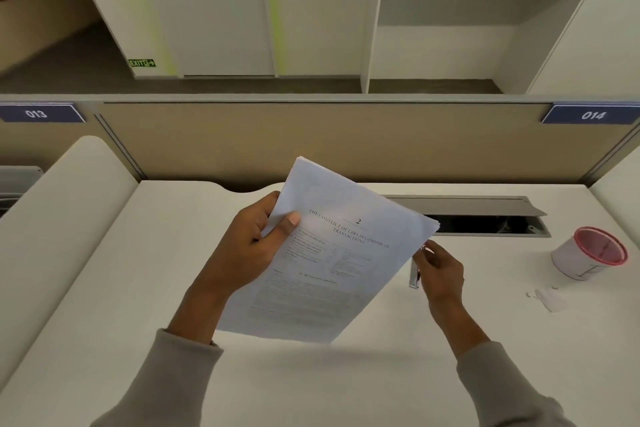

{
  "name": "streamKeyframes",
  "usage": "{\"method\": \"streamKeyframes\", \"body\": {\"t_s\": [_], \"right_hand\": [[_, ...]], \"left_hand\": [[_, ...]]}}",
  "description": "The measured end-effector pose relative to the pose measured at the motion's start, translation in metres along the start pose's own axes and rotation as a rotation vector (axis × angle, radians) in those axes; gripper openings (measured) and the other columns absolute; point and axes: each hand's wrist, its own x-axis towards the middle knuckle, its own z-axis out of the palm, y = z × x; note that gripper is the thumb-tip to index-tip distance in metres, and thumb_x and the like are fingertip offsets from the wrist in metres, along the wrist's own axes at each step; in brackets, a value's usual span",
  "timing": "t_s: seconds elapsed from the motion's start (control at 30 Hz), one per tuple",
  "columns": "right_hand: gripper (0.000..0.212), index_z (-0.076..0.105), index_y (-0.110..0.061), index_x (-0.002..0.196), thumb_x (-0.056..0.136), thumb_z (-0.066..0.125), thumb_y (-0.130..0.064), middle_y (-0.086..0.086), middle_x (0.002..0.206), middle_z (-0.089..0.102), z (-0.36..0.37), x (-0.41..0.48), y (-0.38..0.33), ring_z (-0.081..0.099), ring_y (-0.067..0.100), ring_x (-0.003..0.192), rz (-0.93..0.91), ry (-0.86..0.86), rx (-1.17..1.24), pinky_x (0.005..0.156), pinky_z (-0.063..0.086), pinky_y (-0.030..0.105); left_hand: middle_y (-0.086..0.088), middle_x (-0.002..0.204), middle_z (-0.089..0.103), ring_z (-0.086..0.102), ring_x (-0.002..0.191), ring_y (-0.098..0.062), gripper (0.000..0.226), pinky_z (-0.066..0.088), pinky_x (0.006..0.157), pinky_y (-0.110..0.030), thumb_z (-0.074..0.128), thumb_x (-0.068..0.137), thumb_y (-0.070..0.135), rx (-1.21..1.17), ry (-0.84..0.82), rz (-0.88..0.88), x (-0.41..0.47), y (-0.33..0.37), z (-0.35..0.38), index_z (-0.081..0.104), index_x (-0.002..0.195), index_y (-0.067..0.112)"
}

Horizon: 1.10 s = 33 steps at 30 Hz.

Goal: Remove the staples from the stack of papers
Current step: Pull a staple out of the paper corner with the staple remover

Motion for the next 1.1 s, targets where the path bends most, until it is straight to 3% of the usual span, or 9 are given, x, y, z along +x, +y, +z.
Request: {"method": "streamKeyframes", "body": {"t_s": [0.07,0.13,0.27,0.4,0.5,0.63,0.83,0.93,1.1], "right_hand": [[0.022,0.072,-0.026,0.11,0.088,0.072,-0.031,-0.003,0.073,0.066,-0.01,-0.012,-0.02,0.053,0.016,0.068,-0.043,-0.035,0.105,0.069,0.048,0.03],[0.019,0.072,-0.024,0.11,0.091,0.071,-0.025,-0.008,0.067,0.064,-0.023,-0.024,-0.042,0.054,0.014,0.065,-0.116,-0.096,0.165,0.07,0.05,0.032],[0.017,0.072,-0.023,0.11,0.093,0.068,-0.022,0.006,0.097,0.072,-0.045,-0.045,-0.086,0.062,0.02,0.083,-0.221,-0.239,0.216,0.073,0.051,0.041],[0.027,0.069,-0.021,0.117,0.091,0.068,-0.028,0.003,0.088,0.07,-0.063,-0.07,-0.131,0.057,0.016,0.073,-0.291,-0.281,0.256,0.062,0.045,0.03],[0.04,0.068,-0.021,0.121,0.086,0.07,-0.039,0.015,0.099,0.07,-0.073,-0.09,-0.154,0.061,0.018,0.076,-0.337,-0.325,0.287,0.068,0.051,0.032],[0.054,0.07,-0.02,0.116,0.076,0.073,-0.058,0.017,0.103,0.068,-0.083,-0.117,-0.179,0.062,0.02,0.081,-0.416,-0.363,0.288,0.074,0.053,0.033],[0.036,0.068,-0.019,0.118,0.085,0.068,-0.033,0.001,0.098,0.074,-0.089,-0.152,-0.207,0.069,0.016,0.09,-0.567,-0.414,0.176,0.076,0.058,0.027],[0.03,0.069,-0.019,0.114,0.087,0.068,-0.03,-0.001,0.101,0.074,-0.089,-0.162,-0.211,0.069,0.019,0.099,-0.65,-0.419,0.1,0.081,0.06,0.033],[0.025,0.07,-0.022,0.113,0.089,0.069,-0.026,0.001,0.101,0.075,-0.086,-0.172,-0.208,0.071,0.022,0.096,-0.646,-0.519,0.076,0.081,0.06,0.051]], "left_hand": [[0.008,0.109,0.07,0.068,0.103,-0.02,0.026,0.06,0.075,-0.033,0.053,0.102,0.032,-0.006,-0.007,0.024,-0.001,0.009,-0.003,0.061,0.126,0.024],[0.006,0.112,0.07,0.068,0.104,-0.022,0.03,0.06,0.076,-0.034,0.053,0.101,0.035,-0.005,-0.022,0.045,-0.003,0.018,-0.005,0.061,0.128,0.024],[0.003,0.108,0.072,0.07,0.099,-0.023,0.027,0.06,0.076,-0.036,0.055,0.1,0.032,-0.003,-0.066,0.047,-0.003,0.033,-0.011,0.064,0.123,0.021],[0.007,0.11,0.072,0.071,0.099,-0.019,0.025,0.061,0.075,-0.035,0.053,0.103,0.025,0.052,-0.149,0.072,-0.002,0.055,-0.022,0.063,0.126,0.025],[0.005,0.11,0.072,0.072,0.097,-0.02,0.028,0.062,0.076,-0.038,0.055,0.1,0.032,0.143,-0.216,0.098,0.0,0.074,-0.028,0.063,0.126,0.024],[0.01,0.104,0.072,0.071,0.092,-0.011,0.024,0.06,0.074,-0.032,0.054,0.102,0.03,0.314,-0.287,0.177,0.002,0.101,-0.029,0.065,0.122,0.025],[0.01,0.098,0.07,0.069,0.087,-0.009,0.013,0.057,0.068,-0.028,0.055,0.102,0.028,0.486,-0.419,0.239,-0.001,0.126,-0.022,0.065,0.11,0.028],[0.016,0.089,0.067,0.067,0.081,-0.004,0.011,0.049,0.06,-0.019,0.055,0.101,0.027,0.531,-0.449,0.286,-0.007,0.132,-0.016,0.06,0.097,0.036],[0.011,0.089,0.068,0.065,0.078,-0.009,0.016,0.047,0.059,-0.022,0.055,0.101,0.027,0.602,-0.471,0.345,-0.016,0.135,-0.01,0.056,0.091,0.039]]}}
